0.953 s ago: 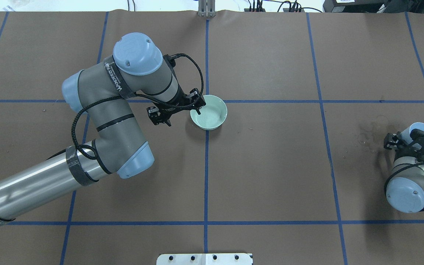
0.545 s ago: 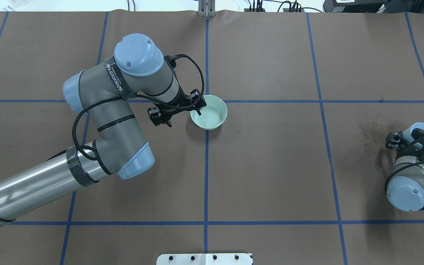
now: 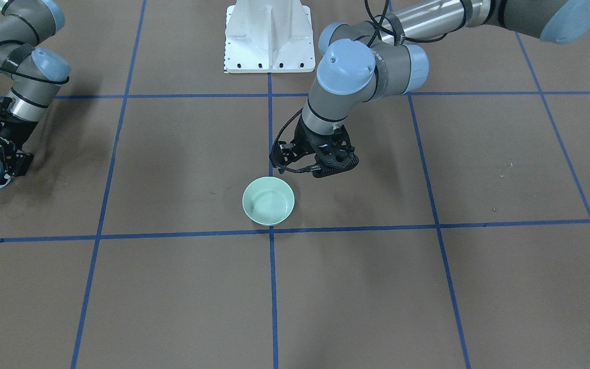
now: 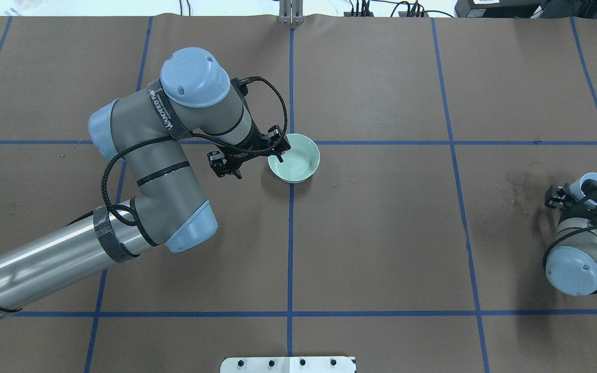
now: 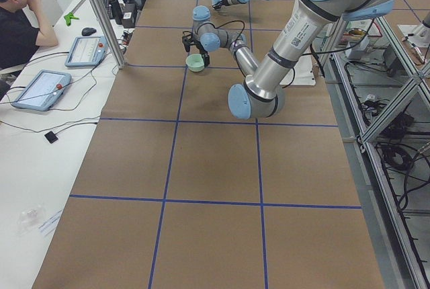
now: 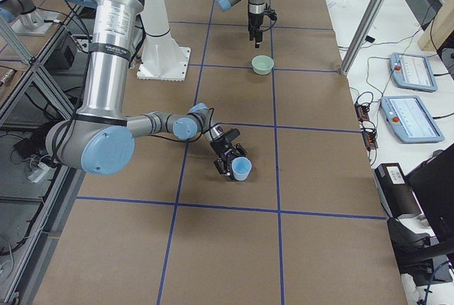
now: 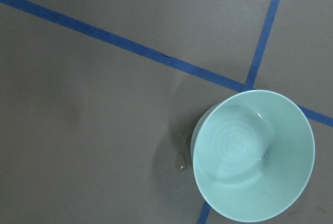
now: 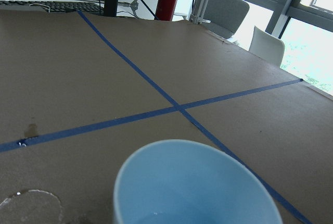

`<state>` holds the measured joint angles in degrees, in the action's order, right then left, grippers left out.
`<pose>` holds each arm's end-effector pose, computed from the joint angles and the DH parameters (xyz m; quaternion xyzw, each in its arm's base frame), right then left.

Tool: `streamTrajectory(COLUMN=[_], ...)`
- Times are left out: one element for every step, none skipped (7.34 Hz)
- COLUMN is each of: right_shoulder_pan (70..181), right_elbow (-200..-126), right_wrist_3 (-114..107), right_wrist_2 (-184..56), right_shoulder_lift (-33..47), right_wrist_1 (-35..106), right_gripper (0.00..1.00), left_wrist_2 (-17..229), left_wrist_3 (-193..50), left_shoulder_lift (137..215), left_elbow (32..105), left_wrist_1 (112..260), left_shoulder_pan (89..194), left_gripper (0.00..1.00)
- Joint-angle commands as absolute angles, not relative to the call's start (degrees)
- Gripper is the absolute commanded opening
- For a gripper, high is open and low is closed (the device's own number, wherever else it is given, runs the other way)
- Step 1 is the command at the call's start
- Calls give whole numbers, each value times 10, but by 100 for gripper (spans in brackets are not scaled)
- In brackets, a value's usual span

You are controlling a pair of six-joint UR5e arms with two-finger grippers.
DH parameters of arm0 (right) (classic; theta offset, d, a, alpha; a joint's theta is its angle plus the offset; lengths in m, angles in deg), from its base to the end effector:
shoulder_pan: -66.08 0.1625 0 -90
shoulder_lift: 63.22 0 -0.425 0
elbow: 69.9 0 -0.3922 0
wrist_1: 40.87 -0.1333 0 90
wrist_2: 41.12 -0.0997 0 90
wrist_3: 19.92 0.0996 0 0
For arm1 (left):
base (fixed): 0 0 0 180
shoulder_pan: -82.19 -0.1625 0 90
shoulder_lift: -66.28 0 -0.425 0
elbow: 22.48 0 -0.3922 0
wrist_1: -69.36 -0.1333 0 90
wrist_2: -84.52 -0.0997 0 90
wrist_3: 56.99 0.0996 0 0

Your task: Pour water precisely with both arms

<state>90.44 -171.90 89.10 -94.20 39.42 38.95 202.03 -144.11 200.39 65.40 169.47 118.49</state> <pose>-0.2945 -0.3453 0.6436 0.3189 -0.0641 0.3738 0.8686 0.5272 -0.4956 0.1809 -0.0582 0.4735 -0.1509 0.8658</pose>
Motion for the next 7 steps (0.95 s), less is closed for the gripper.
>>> streamTrajectory(right_shoulder_pan=[905,905,905,907,910,917,933], right_elbow=[-1719,-1719,-1719,-1719,-1720,-1723,-1729], right_wrist_3=[891,891,891,891,885,884,864], right_wrist_2=[-942,-942,-942,-943,-945,-946,-946], right_shoulder_lift=[394,394,394,388,388,383,376], right_wrist_1=[389,389,388,386,384,384,384], right_gripper=[99,99,74,35,0,0,0], left_wrist_2=[2020,2020,2020,2020,2020,2020,2020], left_wrist_3=[-1442,-1442,-1442,-1442,-1442,-1442,-1443], left_shoulder_lift=[2004,2004,2004,2005,2004,2004,2004], left_elbow=[655,655,655,656,657,657,657], left_wrist_1=[1695,1695,1696,1695,1695,1696,1696], left_shoulder_pan=[1185,1185,1185,1185,1185,1185,1185], left_gripper=[100,100,100,100,100,100,100])
